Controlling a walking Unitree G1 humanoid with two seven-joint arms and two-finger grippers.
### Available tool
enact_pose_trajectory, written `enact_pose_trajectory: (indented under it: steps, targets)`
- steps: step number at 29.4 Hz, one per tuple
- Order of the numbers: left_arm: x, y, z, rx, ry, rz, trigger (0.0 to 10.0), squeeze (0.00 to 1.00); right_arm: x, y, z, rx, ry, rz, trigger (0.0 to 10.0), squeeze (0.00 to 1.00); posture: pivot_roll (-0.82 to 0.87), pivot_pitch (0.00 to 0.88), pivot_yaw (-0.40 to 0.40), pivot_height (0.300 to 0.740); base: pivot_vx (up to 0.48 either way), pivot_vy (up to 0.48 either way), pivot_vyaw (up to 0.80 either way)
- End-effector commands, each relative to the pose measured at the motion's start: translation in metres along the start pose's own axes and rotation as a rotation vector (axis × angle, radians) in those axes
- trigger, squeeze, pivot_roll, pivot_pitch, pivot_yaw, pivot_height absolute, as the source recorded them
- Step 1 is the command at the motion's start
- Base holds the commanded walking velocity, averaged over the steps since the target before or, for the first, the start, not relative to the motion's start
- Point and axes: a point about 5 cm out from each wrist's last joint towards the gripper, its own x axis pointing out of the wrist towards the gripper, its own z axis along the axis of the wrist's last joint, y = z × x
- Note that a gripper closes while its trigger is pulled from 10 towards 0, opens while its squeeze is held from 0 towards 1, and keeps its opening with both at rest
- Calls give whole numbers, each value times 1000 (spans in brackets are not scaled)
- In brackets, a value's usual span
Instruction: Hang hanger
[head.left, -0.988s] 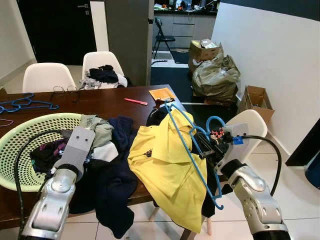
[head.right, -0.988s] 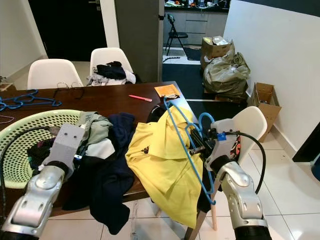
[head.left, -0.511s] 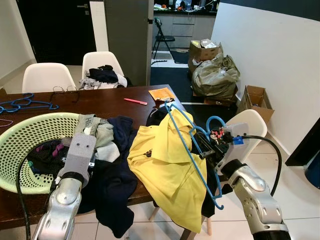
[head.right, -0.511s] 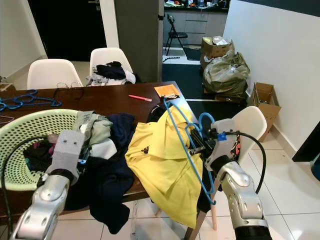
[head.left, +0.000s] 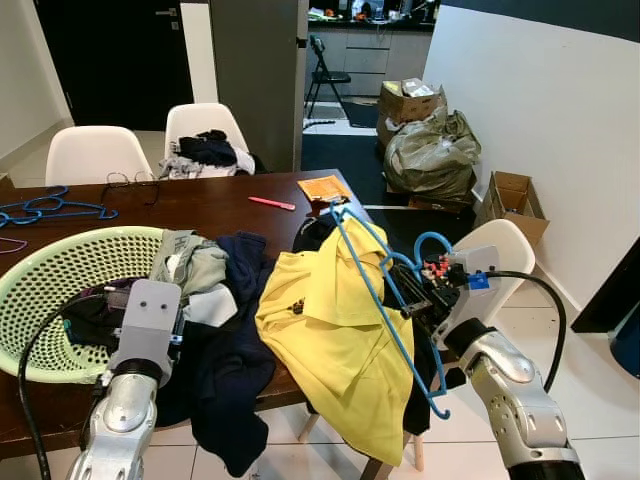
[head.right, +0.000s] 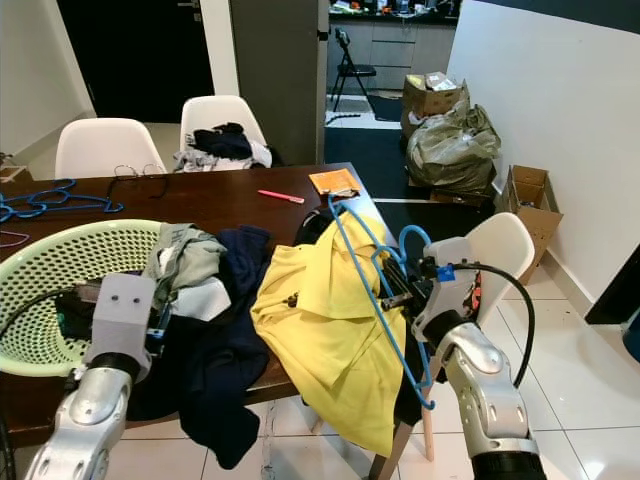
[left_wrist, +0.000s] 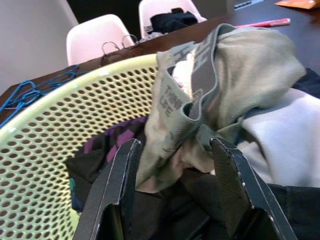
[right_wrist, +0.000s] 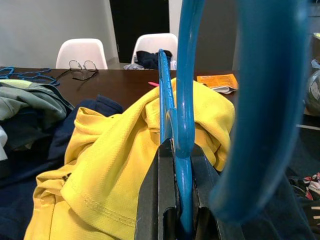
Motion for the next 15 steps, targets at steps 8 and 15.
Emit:
enact_pose_trajectory:
  steps: [8,15]
  targets:
    - [14,6,6,-23,-38,20,10000,0,-1,0,0,5,2,0,10000,0,-23,0,-70,740,0,0,0]
    - [24,-1,9,-81,-40,-4,10000,0,-2,-1,1,3,2,-4,10000,0,-37,0,-66,740,0,0,0]
